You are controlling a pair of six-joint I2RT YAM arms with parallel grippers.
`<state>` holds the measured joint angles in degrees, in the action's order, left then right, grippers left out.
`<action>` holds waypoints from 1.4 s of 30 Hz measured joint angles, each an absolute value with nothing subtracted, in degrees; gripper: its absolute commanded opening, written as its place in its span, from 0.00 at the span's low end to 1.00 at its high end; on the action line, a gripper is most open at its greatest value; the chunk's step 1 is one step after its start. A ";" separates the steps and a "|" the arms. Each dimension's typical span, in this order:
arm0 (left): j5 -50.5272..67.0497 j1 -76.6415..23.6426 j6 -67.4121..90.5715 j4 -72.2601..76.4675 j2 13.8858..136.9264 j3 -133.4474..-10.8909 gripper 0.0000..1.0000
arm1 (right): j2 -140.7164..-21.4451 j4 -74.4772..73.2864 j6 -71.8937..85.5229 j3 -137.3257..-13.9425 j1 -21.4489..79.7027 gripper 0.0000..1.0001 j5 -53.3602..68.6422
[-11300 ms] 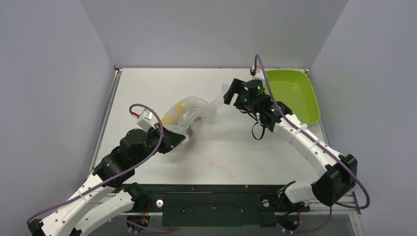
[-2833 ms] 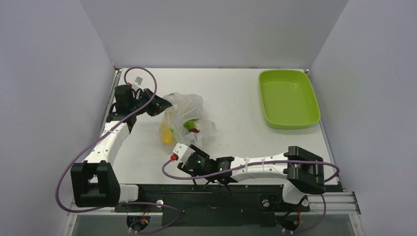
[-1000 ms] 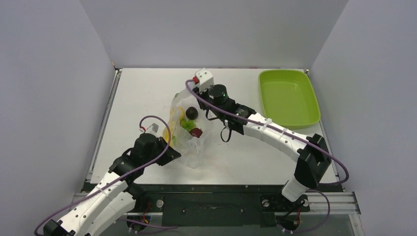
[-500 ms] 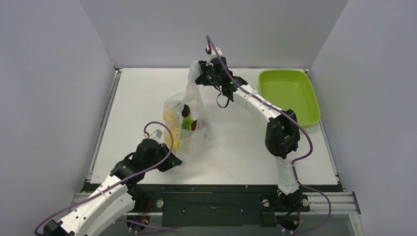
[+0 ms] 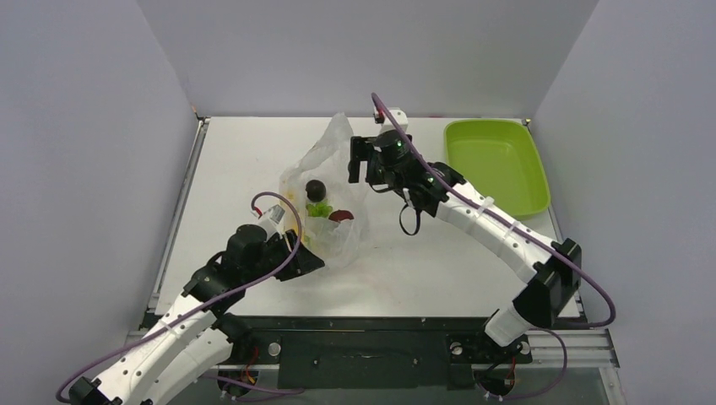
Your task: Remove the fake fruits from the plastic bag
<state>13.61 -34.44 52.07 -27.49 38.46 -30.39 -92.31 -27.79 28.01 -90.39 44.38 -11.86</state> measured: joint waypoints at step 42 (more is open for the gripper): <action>9.26 -13.54 19.35 -23.18 65.52 -50.59 0.34 | -84.20 -21.80 39.46 -58.17 65.36 0.12 -27.92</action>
